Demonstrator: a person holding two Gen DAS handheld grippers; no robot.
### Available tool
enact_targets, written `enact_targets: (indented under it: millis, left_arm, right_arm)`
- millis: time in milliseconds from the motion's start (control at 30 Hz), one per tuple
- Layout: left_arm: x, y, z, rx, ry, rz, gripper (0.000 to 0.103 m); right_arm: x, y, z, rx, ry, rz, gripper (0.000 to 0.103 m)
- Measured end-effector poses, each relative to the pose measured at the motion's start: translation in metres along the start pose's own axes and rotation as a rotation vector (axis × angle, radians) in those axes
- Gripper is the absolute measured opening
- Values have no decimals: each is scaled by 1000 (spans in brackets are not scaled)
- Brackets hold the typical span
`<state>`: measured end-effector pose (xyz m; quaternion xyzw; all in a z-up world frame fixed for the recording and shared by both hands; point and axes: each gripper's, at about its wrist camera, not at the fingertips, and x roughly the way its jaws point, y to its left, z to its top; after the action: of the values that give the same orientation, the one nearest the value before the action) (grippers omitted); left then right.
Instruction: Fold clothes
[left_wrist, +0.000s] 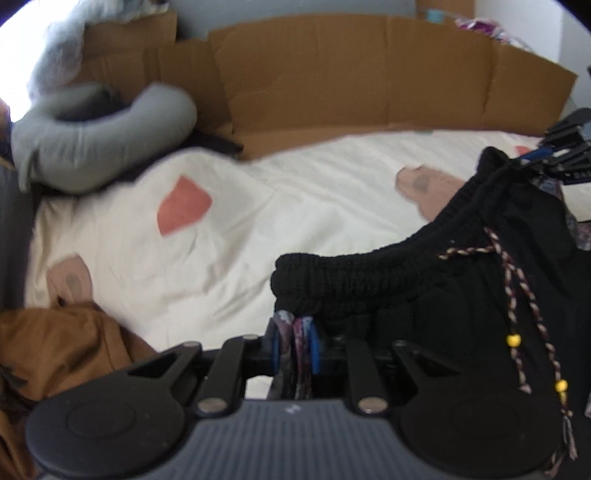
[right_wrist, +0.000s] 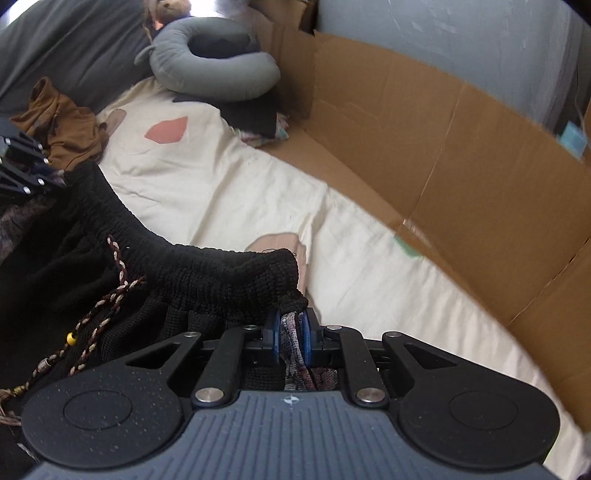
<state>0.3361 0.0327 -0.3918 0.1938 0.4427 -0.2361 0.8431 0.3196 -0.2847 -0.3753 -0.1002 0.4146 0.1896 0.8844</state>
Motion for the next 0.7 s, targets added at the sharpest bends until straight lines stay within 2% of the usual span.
enact_targets:
  millis: [33, 100, 133, 200, 267, 467, 533, 700]
  left_arm:
    - [6, 2, -2, -13, 19, -6, 18]
    - [15, 6, -6, -37, 45, -20, 26]
    - [15, 8, -8, -47, 49, -27, 25]
    - [15, 12, -11, -65, 52, -47, 40]
    - [13, 17, -12, -75, 47, -64, 48]
    - [27, 39, -10, -177, 73, -145, 49]
    - [32, 41, -9, -190, 74, -158, 49]
    - [42, 46, -10, -222, 96, -211, 48]
  right_arm:
    - [4, -1, -2, 20, 8, 15, 12]
    - [14, -4, -5, 47, 35, 43, 16]
    - [16, -6, -6, 52, 40, 51, 18]
    - [18, -10, -7, 60, 46, 67, 27]
    - [21, -14, -8, 67, 53, 82, 38]
    - [36, -39, -3, 143, 82, 163, 40]
    - [45, -45, -2, 170, 97, 189, 44]
    - [66, -51, -2, 200, 142, 240, 44]
